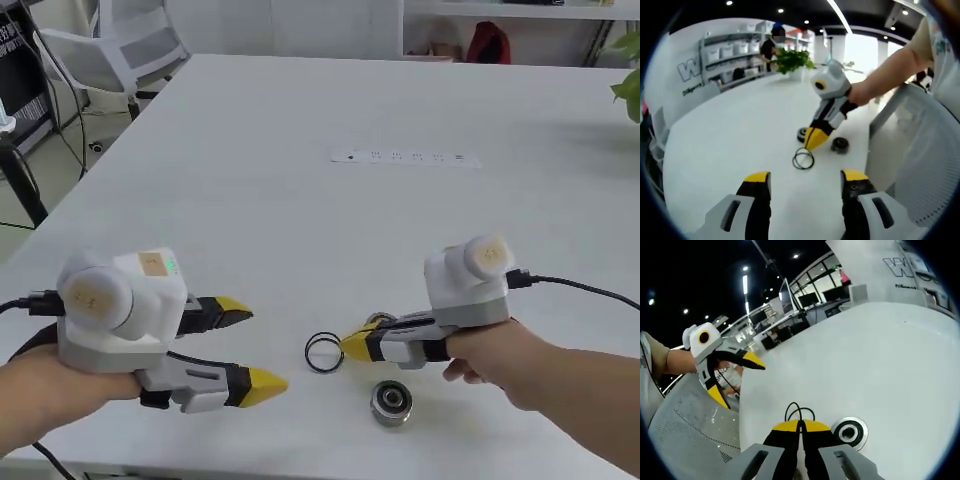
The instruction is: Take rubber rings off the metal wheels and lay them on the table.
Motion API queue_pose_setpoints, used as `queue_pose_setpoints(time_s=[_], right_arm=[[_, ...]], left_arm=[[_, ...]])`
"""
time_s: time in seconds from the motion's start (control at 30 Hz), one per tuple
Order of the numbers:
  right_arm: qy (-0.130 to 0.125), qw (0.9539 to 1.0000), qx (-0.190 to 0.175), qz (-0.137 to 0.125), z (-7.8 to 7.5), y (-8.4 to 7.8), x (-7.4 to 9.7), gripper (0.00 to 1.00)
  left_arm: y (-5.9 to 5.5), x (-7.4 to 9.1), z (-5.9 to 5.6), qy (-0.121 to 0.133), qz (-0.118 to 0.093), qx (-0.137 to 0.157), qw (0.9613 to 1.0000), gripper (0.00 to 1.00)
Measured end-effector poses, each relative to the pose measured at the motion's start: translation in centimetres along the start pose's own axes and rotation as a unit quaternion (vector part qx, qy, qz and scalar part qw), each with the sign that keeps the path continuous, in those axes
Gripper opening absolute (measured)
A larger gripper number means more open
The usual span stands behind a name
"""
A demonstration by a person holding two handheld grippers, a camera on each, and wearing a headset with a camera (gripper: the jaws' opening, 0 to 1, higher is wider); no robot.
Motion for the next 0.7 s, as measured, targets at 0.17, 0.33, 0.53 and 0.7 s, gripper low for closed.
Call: queue_pose_setpoints(time_s=[0.17, 0.33, 0.53, 0.7], right_arm=[[-0.006, 1.0000, 0.006, 0.001, 0.03, -0.06, -0.11, 0.00], [-0.012, 0.9999, 0.011, -0.004, -0.07, -0.02, -0.09, 0.03], [-0.014, 0.9998, 0.010, -0.013, -0.09, 0.11, 0.18, 0.08], [-0.014, 0.9995, 0.011, -0.024, -0.08, 0.53, 0.65, 0.14]], left_arm=[[0.00, -0.08, 0.00, 0.000, 0.001, 0.001, 1.0000, 0.57], [-0.02, -0.11, 0.02, 0.001, 0.002, 0.002, 1.0000, 0.57], [-0.12, -0.04, 0.03, 0.002, 0.004, 0.003, 1.0000, 0.57], [0.06, -0.09, 0.04, 0.002, 0.005, 0.003, 1.0000, 0.57]])
Point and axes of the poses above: the centre of the closed fingertips' face, and the gripper's own axes: x roughly backward along the fingers, z roughly to its left, y roughly out of its top, the point moved 9 cm from there along x, roughly backward along the fingers, and after that the axes turned 6 degrees about x, right-handed, at the moved point
